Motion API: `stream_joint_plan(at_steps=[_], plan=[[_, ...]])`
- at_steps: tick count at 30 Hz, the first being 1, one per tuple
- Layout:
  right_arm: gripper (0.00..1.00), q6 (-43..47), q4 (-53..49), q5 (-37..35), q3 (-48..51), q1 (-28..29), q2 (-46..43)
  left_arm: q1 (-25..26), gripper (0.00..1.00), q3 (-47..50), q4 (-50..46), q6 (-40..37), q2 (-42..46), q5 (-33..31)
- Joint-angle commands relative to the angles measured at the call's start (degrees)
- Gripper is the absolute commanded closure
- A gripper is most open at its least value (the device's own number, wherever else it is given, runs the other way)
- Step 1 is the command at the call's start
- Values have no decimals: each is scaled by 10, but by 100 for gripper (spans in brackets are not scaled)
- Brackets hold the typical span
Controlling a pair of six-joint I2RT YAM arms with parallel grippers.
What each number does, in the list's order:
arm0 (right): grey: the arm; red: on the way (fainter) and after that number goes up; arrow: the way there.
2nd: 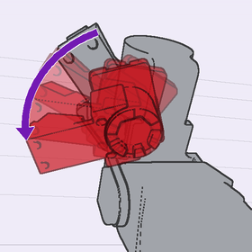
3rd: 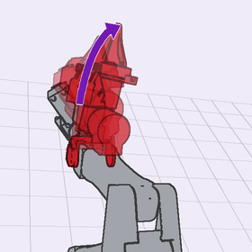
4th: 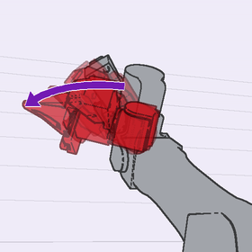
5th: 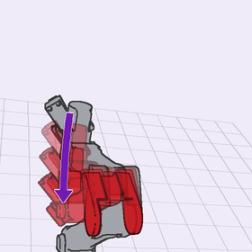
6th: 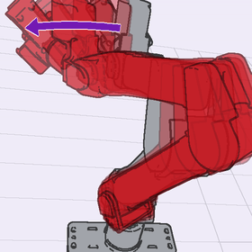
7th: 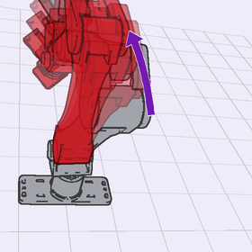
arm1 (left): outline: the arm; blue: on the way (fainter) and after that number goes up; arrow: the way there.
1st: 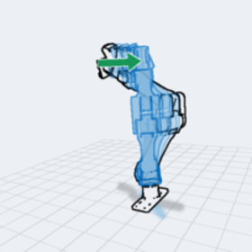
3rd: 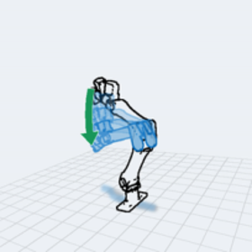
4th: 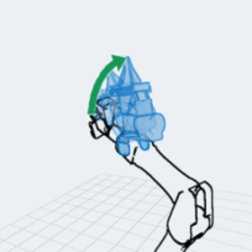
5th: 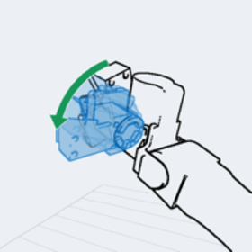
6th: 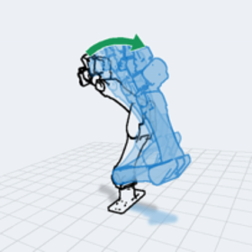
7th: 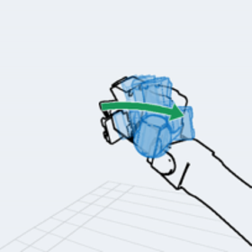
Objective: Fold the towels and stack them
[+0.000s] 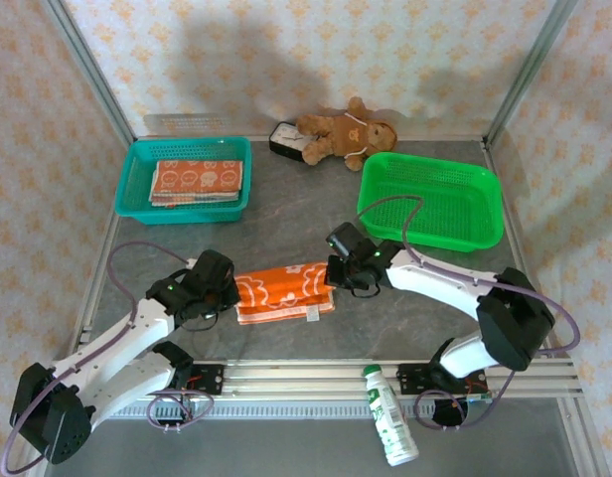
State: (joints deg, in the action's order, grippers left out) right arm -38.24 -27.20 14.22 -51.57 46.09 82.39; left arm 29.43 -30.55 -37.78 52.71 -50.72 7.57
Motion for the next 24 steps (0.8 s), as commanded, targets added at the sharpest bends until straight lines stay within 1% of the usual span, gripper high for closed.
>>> stream_joint_plan(at_steps=[1, 10, 20, 22, 24], plan=[[99, -19, -12, -7, 23, 8, -8, 15, 100, -2, -40, 31, 8, -5], [99, -38, 35, 16, 71, 16, 29, 27, 100, 66, 8, 48, -22, 6], [98, -32, 48, 16, 80, 22, 67, 30, 100, 88, 38, 51, -55, 14], [92, -28, 50, 15, 82, 22, 67, 30, 100, 84, 36, 47, -60, 15], [88, -23, 46, 10, 80, 22, 59, 31, 95, 74, 25, 39, -61, 11]])
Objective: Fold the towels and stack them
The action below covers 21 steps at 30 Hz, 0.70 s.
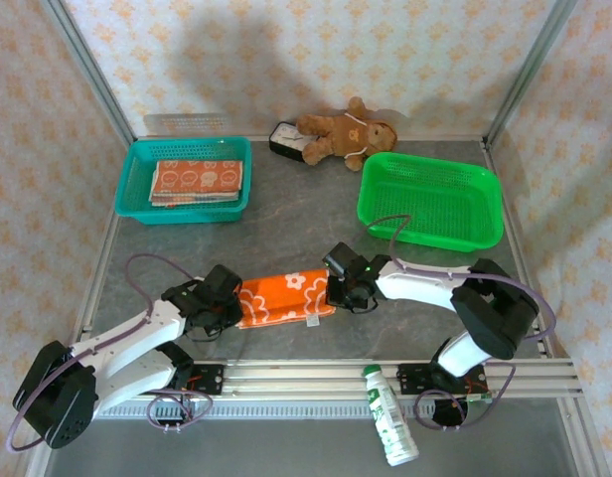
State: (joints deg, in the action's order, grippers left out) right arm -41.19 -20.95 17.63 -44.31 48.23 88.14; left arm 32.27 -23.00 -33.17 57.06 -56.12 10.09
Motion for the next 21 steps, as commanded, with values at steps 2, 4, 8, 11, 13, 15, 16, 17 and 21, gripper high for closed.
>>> stream_joint_plan(at_steps=[2, 4, 8, 11, 13, 15, 16, 17, 21], plan=[[82, 16, -27, -29, 1, 0, -13, 2, 84, -22, -39, -19, -5, -22], [74, 27, -34, -31, -9, 0, -27, 2, 63, -46, -58, -37, -6, -33], [67, 46, -46, -50, -28, 0, -50, 1, 50, -86, -76, -75, -18, -62], [62, 56, -49, -57, -43, 0, -54, 1, 48, -91, -51, -97, -33, -71], [59, 61, -47, -61, -49, 0, -54, 1, 47, -87, -33, -98, -41, -83], [59, 66, -45, -62, -56, 0, -54, 1, 47, -80, -10, -101, -48, -86], [58, 67, -43, -63, -58, 0, -54, 1, 47, -77, -2, -101, -51, -91], [58, 68, -44, -64, -60, 0, -53, 1, 48, -73, 10, -102, -54, -92], [58, 70, -41, -62, -62, 0, -47, 2, 52, -56, 52, -102, -61, -75]])
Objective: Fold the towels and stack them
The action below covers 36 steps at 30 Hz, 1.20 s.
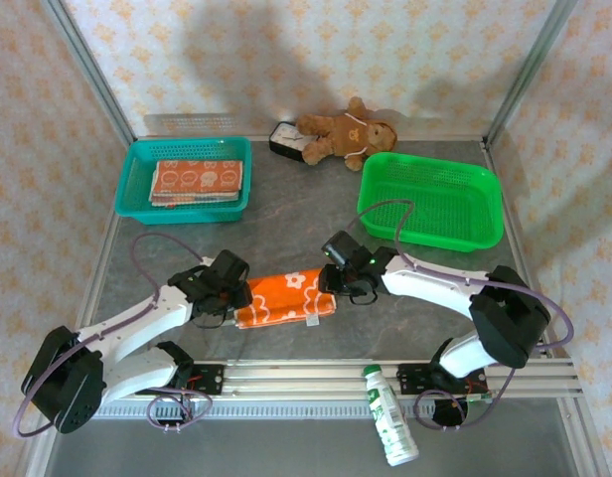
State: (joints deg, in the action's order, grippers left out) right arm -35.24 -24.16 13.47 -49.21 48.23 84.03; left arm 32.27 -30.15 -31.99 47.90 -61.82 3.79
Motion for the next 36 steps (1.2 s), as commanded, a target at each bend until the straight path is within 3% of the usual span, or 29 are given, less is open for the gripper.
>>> stream_joint_plan(at_steps=[1, 14, 17, 20, 24, 29, 30, 36], plan=[[58, 10, -8, -20, -12, 0, -4, 2, 52, 20, 46, -7, -5, -8], [56, 4, -5, -27, -17, 0, -1, 19, 53, 56, 106, 11, -70, 18], [55, 0, -8, -32, -17, 0, -7, 23, 63, 58, 116, 10, -100, 9], [52, -3, -14, -44, -19, 0, -19, 24, 81, 62, 128, 2, -124, 6], [34, -7, -33, -69, -26, 0, -36, 24, 100, 38, 96, -12, -122, -7], [14, -7, -58, -113, -41, 0, -56, 24, 100, -36, -9, -44, -91, -47], [2, -8, -66, -124, -46, -1, -58, 24, 100, -60, -32, -52, -87, -57], [0, -1, -86, -154, -64, -23, -78, 23, 100, -202, -121, -96, -103, -80]])
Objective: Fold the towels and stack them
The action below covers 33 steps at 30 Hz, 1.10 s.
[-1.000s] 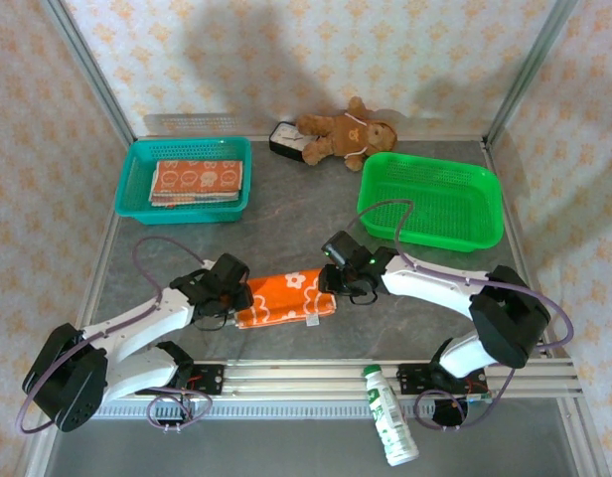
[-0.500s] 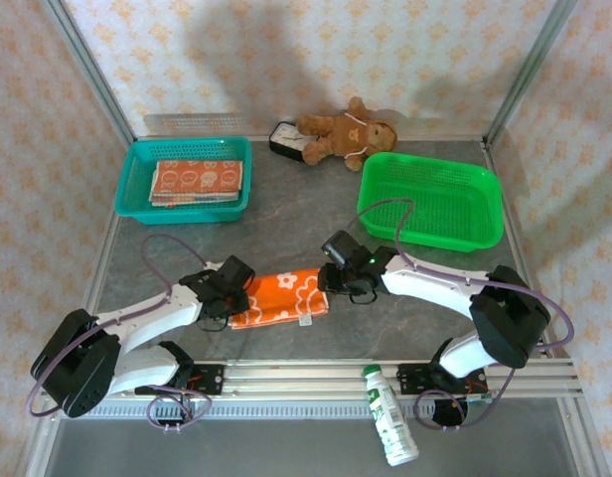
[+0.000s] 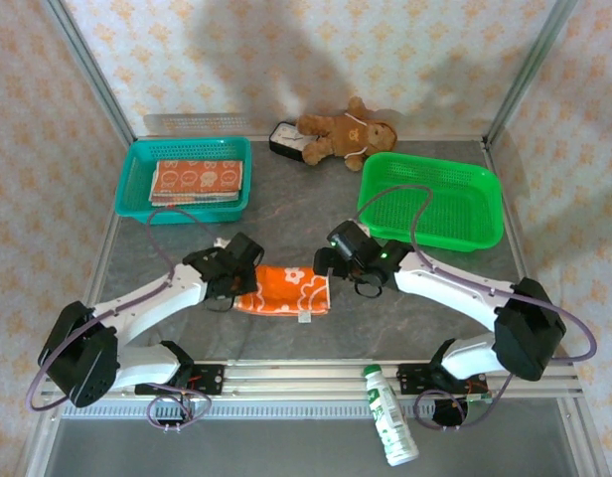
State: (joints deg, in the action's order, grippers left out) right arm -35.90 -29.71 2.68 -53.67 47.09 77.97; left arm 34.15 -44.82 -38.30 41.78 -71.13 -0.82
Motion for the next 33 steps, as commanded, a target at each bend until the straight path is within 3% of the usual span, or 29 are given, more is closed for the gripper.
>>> stream_joint_plan(at_steps=[1, 8, 24, 28, 33], plan=[[0, 10, -36, -48, -25, -18, -19, 4, 100, -83, -68, -46, -21, -33], [0, 40, -50, -45, -61, -59, -17, -11, 100, -272, -124, -123, -126, -55], [0, 88, -58, -17, -136, -111, 43, -129, 100, -703, -225, -251, -398, -46], [0, 103, -65, 0, -166, -120, 77, -153, 100, -841, -277, -288, -478, -78], [0, 119, -67, -1, -198, -126, 110, -188, 100, -1013, -347, -313, -569, -72]])
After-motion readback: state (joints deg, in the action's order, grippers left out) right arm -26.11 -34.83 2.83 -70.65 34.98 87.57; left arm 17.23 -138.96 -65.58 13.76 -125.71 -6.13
